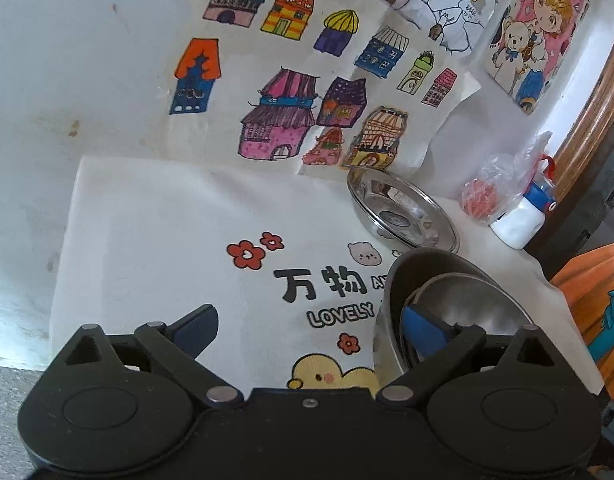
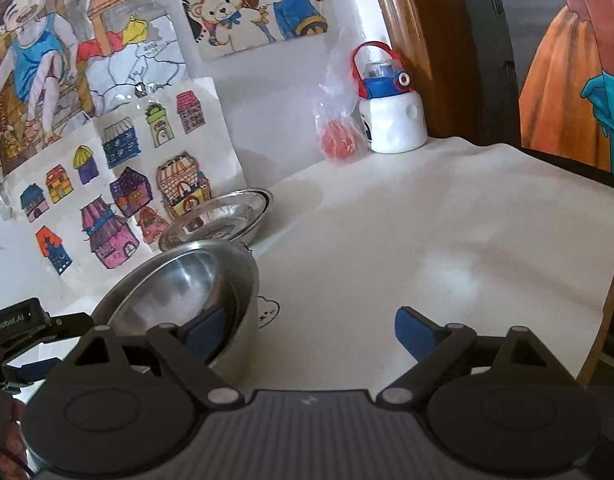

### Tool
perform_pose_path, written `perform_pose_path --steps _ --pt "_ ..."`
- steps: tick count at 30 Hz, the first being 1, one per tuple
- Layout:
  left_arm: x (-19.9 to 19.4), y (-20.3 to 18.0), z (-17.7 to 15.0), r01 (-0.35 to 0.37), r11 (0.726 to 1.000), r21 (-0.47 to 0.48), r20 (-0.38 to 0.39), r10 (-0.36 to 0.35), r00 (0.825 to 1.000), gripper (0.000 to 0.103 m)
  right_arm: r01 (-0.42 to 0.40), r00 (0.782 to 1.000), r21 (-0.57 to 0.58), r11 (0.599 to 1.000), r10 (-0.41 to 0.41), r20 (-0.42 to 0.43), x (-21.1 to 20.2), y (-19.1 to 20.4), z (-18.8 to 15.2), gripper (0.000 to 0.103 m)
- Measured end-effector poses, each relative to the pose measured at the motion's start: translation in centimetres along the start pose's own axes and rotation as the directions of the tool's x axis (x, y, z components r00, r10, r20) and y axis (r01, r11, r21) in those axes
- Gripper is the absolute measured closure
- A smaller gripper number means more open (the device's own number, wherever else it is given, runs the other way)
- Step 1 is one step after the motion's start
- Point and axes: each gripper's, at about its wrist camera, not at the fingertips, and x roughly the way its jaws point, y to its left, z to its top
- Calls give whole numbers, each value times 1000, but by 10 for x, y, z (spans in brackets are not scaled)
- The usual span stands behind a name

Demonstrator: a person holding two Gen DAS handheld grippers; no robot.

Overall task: Organize plates and bowls
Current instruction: 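Move both grippers to the rim of the nested bowl stack and close on it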

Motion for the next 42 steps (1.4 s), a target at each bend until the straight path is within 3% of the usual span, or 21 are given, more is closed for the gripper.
perform_pose_path --steps 9,17,22,26,30,37,42 --pt "15 -2 -2 24 999 -43 -11 -25 1000 25 7 1000 21 1000 -7 -10 12 1 -2 15" --pt "20 -6 -1 60 997 -44 -24 -61 998 45 -21 1000 22 1000 21 0 12 7 -1 34" --pt "19 -10 0 97 994 -42 -23 -98 995 65 -30 1000 26 999 30 0 11 9 0 41" --pt "19 -11 0 121 991 -53 -17 -122 992 72 -44 999 31 999 43 4 11 10 -1 49" --pt "19 -11 -1 144 987 -65 -13 -145 989 81 -70 998 45 997 70 9 10 12 0 63" --pt "23 -6 3 189 977 -97 -32 -193 981 87 -97 995 70 993 96 26 8 16 -2 86" --pt "26 -3 5 208 970 -126 -39 -215 976 87 -108 994 88 990 105 31 8 17 -3 90"
